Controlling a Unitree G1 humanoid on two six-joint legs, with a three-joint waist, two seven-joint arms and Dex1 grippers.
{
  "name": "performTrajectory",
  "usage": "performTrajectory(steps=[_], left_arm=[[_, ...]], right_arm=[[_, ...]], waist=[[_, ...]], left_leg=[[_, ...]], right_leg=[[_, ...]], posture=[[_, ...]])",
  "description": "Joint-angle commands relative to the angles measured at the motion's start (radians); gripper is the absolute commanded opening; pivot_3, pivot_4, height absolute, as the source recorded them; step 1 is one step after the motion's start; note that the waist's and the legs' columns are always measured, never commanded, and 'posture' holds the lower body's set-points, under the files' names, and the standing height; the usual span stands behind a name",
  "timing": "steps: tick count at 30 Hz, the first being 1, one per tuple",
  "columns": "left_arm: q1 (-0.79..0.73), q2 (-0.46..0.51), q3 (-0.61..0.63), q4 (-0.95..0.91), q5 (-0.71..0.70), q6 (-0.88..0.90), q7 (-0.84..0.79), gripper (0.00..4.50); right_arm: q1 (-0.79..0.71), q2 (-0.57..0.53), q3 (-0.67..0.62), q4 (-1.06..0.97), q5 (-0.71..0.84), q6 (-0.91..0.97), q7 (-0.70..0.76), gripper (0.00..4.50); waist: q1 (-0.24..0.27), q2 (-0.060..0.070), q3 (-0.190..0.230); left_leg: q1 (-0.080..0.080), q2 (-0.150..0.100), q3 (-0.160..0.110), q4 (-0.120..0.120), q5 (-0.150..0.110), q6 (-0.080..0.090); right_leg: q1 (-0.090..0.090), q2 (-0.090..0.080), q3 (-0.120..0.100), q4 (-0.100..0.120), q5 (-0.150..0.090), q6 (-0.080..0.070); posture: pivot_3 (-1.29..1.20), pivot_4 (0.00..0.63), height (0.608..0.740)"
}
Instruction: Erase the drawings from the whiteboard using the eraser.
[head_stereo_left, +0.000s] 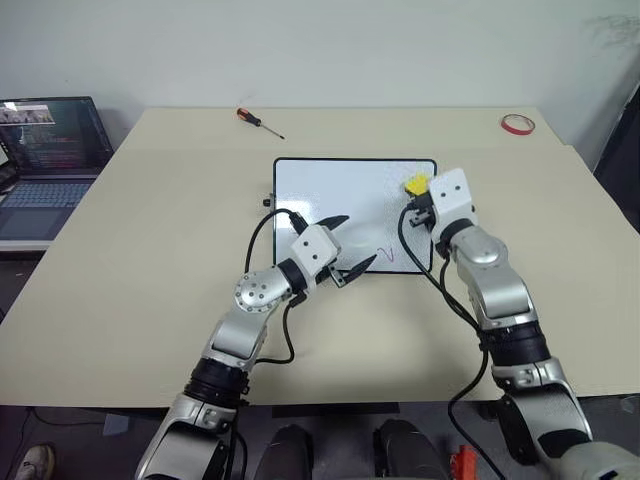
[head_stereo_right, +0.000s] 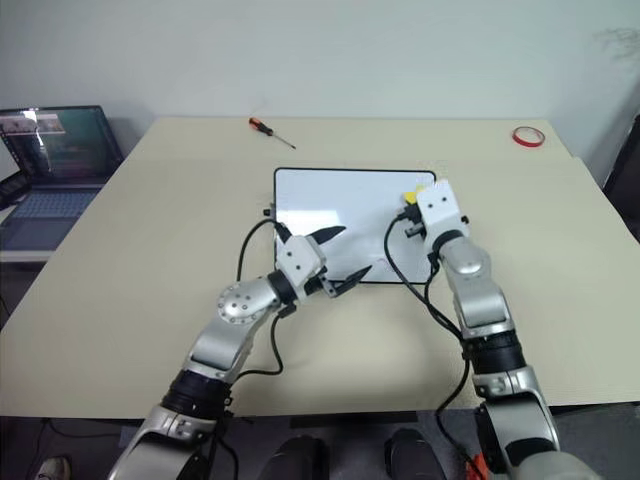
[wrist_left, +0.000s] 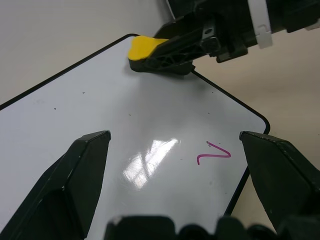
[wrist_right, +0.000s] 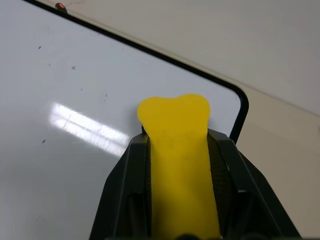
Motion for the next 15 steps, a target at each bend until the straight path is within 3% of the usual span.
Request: performTrajectory(steps=[1, 7, 15], left_arm=[[-0.014, 0.003, 0.009, -0.019, -0.004, -0.024, -0.001, 4.50], [-0.005, 0.005, 0.007, -0.026, -0.003, -0.022, 0.001, 4.50], [-0.002, 0.011, 0.013, -0.037, -0.006, -0.010, 0.002, 4.50]], right_arm=[[-0.081, -0.003, -0.019, 0.094, 0.001, -0.064, -0.013, 1.16], [-0.128, -0.002, -0.017, 0.179, 0.002, -0.115, -0.016, 1.16], [0.018, -0.053, 0.028, 0.076, -0.037, 0.017, 0.031, 1.16]], waist=[[0.000, 0.000, 0.000], [0.001, 0.000, 0.000], [0.003, 0.000, 0.000]], left_leg=[[0.000, 0.000, 0.000, 0.000, 0.000, 0.000], [-0.002, 0.000, 0.000, 0.000, 0.000, 0.000], [-0.001, 0.000, -0.001, 0.000, 0.000, 0.000]], right_leg=[[0.000, 0.000, 0.000, 0.000, 0.000, 0.000], [-0.001, 0.000, 0.000, -0.001, 0.000, 0.000], [0.000, -0.001, 0.000, 0.000, 0.000, 0.000]], posture=[[0.00, 0.150, 0.740], [0.00, 0.150, 0.740], [0.00, 0.150, 0.740]])
